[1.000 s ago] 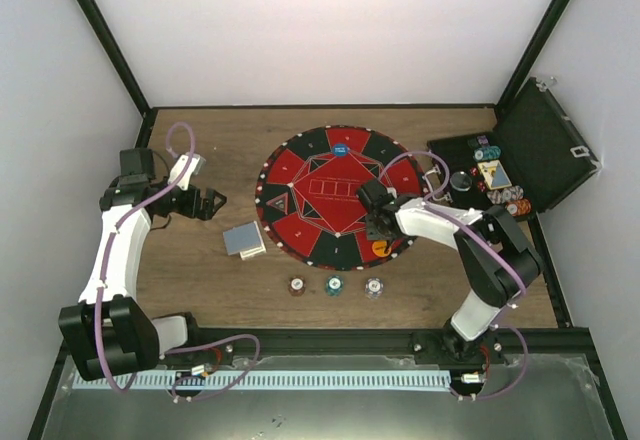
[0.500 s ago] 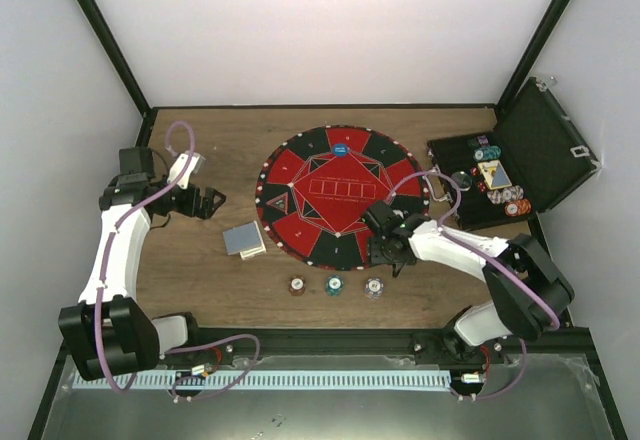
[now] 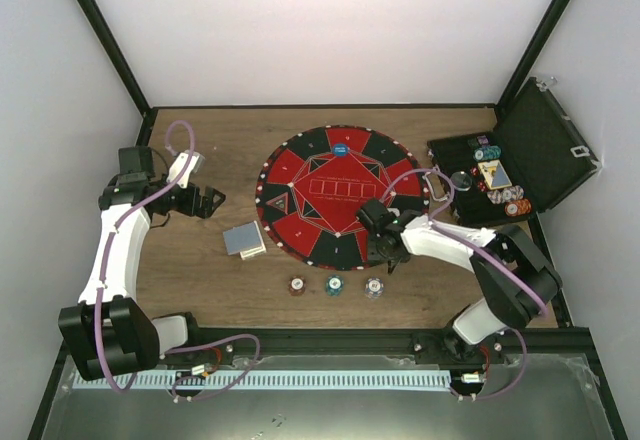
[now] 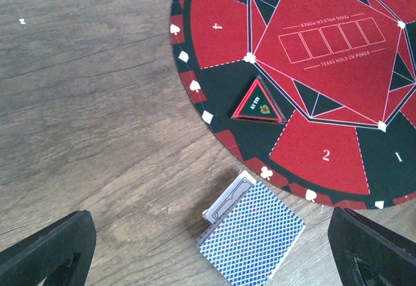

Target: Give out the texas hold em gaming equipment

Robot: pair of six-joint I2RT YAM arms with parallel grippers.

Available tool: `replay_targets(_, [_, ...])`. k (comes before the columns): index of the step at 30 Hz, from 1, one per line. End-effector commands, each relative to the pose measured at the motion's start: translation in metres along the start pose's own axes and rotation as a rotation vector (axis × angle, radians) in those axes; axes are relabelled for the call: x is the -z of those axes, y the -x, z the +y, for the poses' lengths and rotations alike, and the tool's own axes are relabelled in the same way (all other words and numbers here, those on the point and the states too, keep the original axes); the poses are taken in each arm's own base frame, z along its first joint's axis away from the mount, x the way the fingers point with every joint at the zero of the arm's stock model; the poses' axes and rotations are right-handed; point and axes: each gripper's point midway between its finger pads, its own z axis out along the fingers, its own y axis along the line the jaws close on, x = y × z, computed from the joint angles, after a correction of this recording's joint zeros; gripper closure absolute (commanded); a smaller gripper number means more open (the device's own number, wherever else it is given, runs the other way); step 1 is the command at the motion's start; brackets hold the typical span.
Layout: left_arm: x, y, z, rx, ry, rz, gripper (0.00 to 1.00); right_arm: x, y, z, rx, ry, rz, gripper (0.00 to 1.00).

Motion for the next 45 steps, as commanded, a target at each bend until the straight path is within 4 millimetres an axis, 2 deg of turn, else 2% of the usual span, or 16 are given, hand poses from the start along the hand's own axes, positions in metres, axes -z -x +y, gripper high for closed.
replay_targets(1, [0.009, 0.007, 0.0, -0.033, 0.015, -0.022, 0.0, -0.002, 0.02, -0.013, -0.021, -0.091, -0.054, 0.46])
replay_targets(7, [0.01, 0.005, -0.001, -0.037, 0.02, -0.018, 0.0, -0.012, 0.034, -0.029, -0.039, -0.132, -0.063, 0.5])
replay_targets(11, [0.009, 0.005, -0.001, -0.036, 0.017, -0.015, 0.0, -0.011, 0.041, -0.027, -0.025, -0.132, -0.071, 0.52])
replay_targets(14, [0.008, 0.004, 0.0, -0.036, 0.018, -0.011, 0.0, 0.003, 0.049, -0.018, -0.021, -0.092, -0.09, 0.51])
replay_targets(17, [0.009, 0.003, 0.0, -0.035, 0.018, -0.01, 0.0, 0.028, 0.058, -0.007, -0.009, -0.06, -0.132, 0.4])
replay_targets(19, [0.008, 0.002, -0.001, -0.032, 0.018, -0.01, 0.0, 0.049, 0.062, 0.006, 0.015, -0.037, -0.16, 0.32])
replay_targets(23, [0.007, -0.002, 0.005, -0.008, 0.051, -0.004, 0.0, 0.092, 0.052, 0.053, 0.105, 0.053, -0.189, 0.23])
replay_targets(26, [0.006, -0.007, 0.007, -0.005, 0.06, 0.005, 0.0, 0.111, 0.03, 0.1, 0.191, 0.156, -0.166, 0.16])
replay_targets(30, [0.002, -0.015, 0.013, 0.006, 0.079, 0.021, 0.0, 0.125, -0.005, 0.157, 0.305, 0.274, -0.141, 0.07])
replay_targets(33, [0.003, -0.016, 0.025, 0.025, 0.116, 0.026, 0.0, 0.124, -0.031, 0.191, 0.388, 0.335, -0.107, 0.03])
replay_targets(37, [0.009, -0.014, 0.042, 0.059, 0.172, 0.007, 0.0, 0.109, -0.056, 0.218, 0.469, 0.35, -0.057, 0.06])
replay_targets(40, [0.011, -0.014, 0.046, 0.067, 0.175, 0.002, 0.0, 0.102, -0.065, 0.227, 0.493, 0.346, -0.034, 0.1])
replay_targets(45, [0.012, -0.017, 0.047, 0.062, 0.168, 0.006, 0.0, 0.092, -0.07, 0.227, 0.508, 0.335, -0.012, 0.17])
